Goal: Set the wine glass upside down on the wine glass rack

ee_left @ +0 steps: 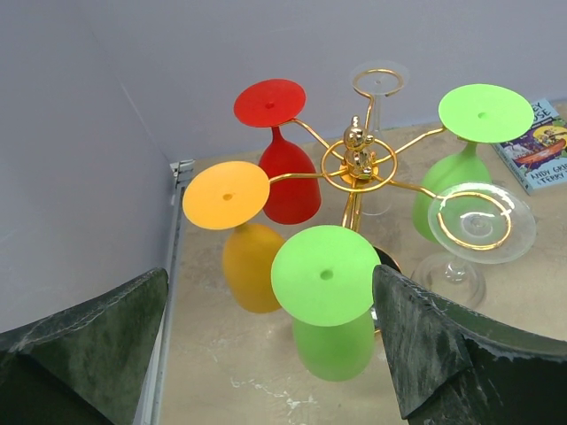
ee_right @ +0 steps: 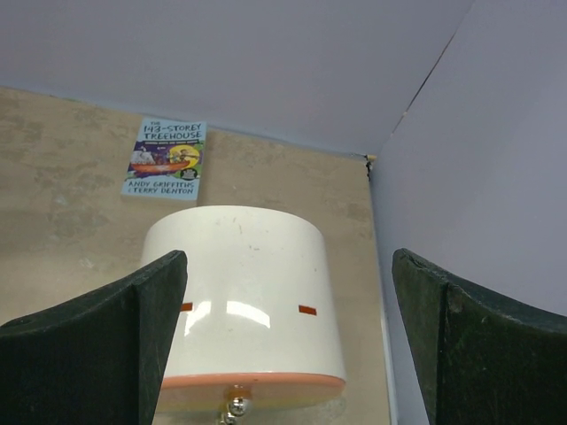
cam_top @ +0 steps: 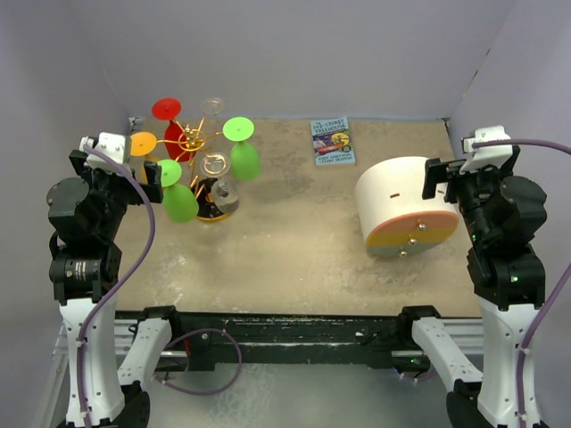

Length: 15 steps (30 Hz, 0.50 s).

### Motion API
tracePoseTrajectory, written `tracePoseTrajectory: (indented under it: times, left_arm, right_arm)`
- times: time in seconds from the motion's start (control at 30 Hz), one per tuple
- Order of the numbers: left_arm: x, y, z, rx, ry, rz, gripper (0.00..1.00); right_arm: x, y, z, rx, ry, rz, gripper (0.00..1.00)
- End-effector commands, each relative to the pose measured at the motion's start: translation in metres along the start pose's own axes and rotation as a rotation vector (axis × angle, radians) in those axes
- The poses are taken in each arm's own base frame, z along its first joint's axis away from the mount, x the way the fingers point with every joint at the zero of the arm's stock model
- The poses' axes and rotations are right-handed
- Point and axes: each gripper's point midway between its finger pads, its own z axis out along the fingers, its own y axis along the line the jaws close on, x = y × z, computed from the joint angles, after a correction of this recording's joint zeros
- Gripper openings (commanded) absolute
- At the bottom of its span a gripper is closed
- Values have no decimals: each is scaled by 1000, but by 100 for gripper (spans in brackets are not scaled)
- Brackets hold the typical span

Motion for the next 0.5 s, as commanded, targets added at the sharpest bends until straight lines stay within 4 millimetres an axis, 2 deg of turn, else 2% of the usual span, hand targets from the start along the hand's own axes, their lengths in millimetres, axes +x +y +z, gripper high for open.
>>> tracePoseTrajectory:
  times: [0.0, 0.23, 0.47]
  left_arm:
    - [-14, 2, -3, -3, -29, 11, 99]
    - [-14, -1, -2, 14, -29, 8, 99]
    - [-15, 0, -4, 7, -35, 8, 99]
  right_arm:
    - [-17, -6, -8, 12, -47, -16, 100]
    - [-11, -3, -8, 0, -36, -23, 100]
    - [-15, -1, -8, -16, -41, -21, 100]
